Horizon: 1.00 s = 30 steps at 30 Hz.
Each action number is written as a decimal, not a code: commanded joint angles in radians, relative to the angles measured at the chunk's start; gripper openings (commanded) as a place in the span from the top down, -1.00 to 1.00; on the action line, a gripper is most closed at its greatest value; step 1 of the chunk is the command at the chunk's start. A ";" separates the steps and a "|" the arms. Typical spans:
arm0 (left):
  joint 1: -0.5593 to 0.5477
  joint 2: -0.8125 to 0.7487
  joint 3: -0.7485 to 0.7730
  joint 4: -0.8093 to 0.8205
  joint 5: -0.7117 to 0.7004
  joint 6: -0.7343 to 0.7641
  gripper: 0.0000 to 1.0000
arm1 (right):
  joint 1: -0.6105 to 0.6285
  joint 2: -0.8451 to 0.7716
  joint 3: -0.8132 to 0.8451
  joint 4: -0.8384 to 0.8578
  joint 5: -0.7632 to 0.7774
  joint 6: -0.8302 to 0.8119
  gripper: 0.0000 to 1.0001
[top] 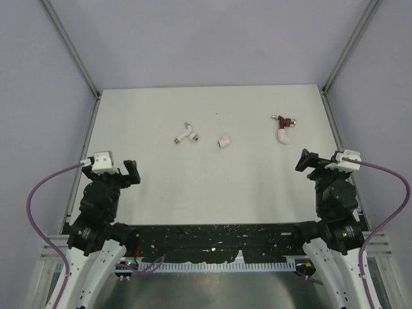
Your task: Install the water faucets
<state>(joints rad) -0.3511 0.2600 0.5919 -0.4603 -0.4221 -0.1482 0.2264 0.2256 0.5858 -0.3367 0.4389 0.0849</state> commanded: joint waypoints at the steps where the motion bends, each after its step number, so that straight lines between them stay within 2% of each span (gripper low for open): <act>1: 0.006 0.008 0.006 0.052 0.025 0.010 -0.99 | 0.004 0.061 0.054 0.008 -0.057 0.050 -0.91; 4: 0.006 0.008 0.006 0.055 0.048 0.012 -0.99 | 0.004 0.144 0.068 0.034 -0.150 0.078 -0.91; 9: 0.006 0.002 0.011 0.052 0.066 0.012 -0.99 | 0.002 0.306 0.060 0.131 -0.423 0.154 -0.91; 10: 0.006 0.002 0.009 0.052 0.065 0.012 -0.99 | 0.004 0.325 0.059 0.169 -0.521 0.164 -0.91; 11: 0.006 0.001 0.011 0.052 0.066 0.012 -0.99 | 0.004 0.380 0.066 0.185 -0.538 0.170 -0.91; 18: 0.006 -0.002 0.011 0.054 0.083 0.010 -0.99 | 0.005 0.753 0.235 0.110 -0.529 0.211 -0.91; 20: 0.004 -0.005 0.011 0.055 0.085 0.010 -0.99 | 0.011 0.909 0.308 0.055 -0.532 0.217 -0.91; 24: 0.006 -0.004 0.009 0.057 0.086 0.010 -0.99 | 0.051 1.070 0.397 0.031 -0.483 0.246 -0.91; 26: 0.006 -0.004 0.009 0.057 0.086 0.010 -0.99 | 0.067 1.151 0.466 -0.014 -0.456 0.310 -0.91; 27: 0.006 -0.002 0.009 0.057 0.086 0.012 -0.99 | 0.070 1.178 0.514 -0.021 -0.501 0.323 -0.91; 30: 0.006 0.002 0.008 0.058 0.089 0.012 -0.99 | 0.088 1.238 0.491 0.077 -0.552 0.325 -0.91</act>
<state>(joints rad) -0.3511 0.2596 0.5922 -0.4599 -0.3458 -0.1482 0.2916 1.4227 1.0370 -0.3286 -0.0650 0.3519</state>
